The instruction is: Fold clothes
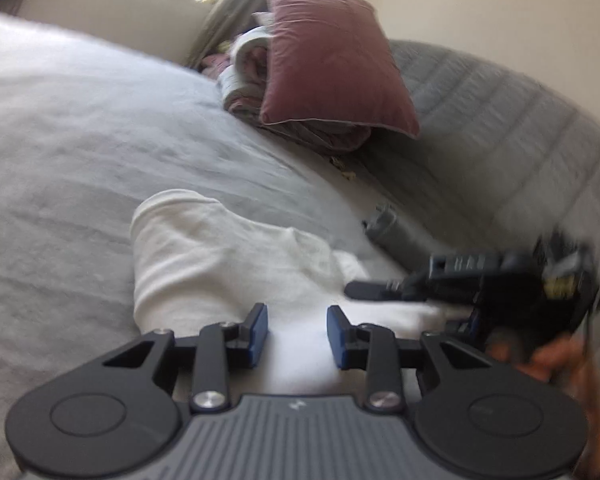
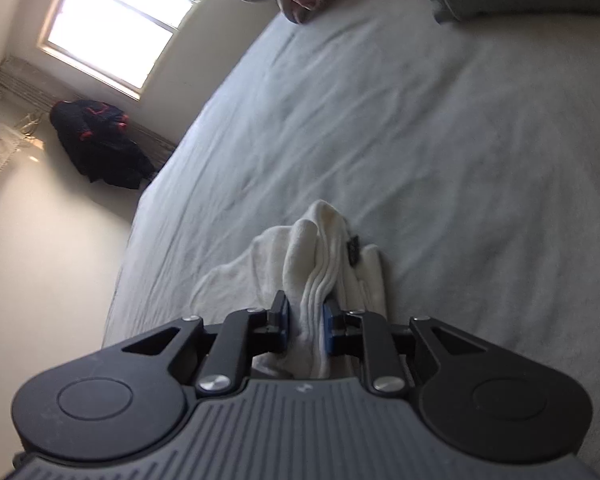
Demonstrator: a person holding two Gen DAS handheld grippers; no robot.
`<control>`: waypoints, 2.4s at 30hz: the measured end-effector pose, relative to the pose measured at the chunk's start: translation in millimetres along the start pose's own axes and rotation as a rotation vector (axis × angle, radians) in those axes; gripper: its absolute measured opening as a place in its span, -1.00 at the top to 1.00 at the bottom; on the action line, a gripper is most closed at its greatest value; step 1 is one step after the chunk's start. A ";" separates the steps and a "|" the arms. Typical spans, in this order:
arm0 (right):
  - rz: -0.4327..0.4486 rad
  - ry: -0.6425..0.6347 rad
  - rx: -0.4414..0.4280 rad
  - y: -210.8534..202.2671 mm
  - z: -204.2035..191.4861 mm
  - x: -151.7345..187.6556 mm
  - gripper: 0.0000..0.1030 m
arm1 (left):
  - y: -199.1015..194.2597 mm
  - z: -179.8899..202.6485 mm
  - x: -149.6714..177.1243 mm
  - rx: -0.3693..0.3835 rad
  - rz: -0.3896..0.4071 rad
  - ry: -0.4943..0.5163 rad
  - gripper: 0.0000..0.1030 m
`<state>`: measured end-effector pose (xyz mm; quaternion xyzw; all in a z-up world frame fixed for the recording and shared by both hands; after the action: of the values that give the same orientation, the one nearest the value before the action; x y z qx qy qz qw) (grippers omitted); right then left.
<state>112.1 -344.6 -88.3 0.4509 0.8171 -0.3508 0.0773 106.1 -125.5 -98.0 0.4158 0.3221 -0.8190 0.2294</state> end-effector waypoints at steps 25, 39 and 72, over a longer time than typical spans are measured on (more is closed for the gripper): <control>0.127 -0.410 0.134 -19.9 -25.3 0.7 0.31 | -4.4 38.7 -11.7 0.114 -0.041 0.109 0.32; 0.098 -0.253 0.072 -23.0 -22.0 1.3 -0.24 | -28.8 -23.7 -23.5 -0.166 -0.007 -0.045 -0.09; -0.012 -0.311 -0.023 -42.9 3.6 21.9 -0.23 | -11.8 -56.1 -9.4 -0.106 -0.107 -0.269 -0.26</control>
<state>64.8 -346.8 -79.0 0.3855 0.8017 -0.4077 0.2060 133.5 -76.1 -111.3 0.2720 0.3529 -0.8602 0.2479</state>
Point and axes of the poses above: each gripper's, at about its wrist camera, not at the fingertips, and y roughly the way its jaws point, z to its right, x to its underside, the point moved 6 cm from there along y, roughly the way its jaws point, and after that the axes turned 5 degrees about z, right-handed, at the moved point
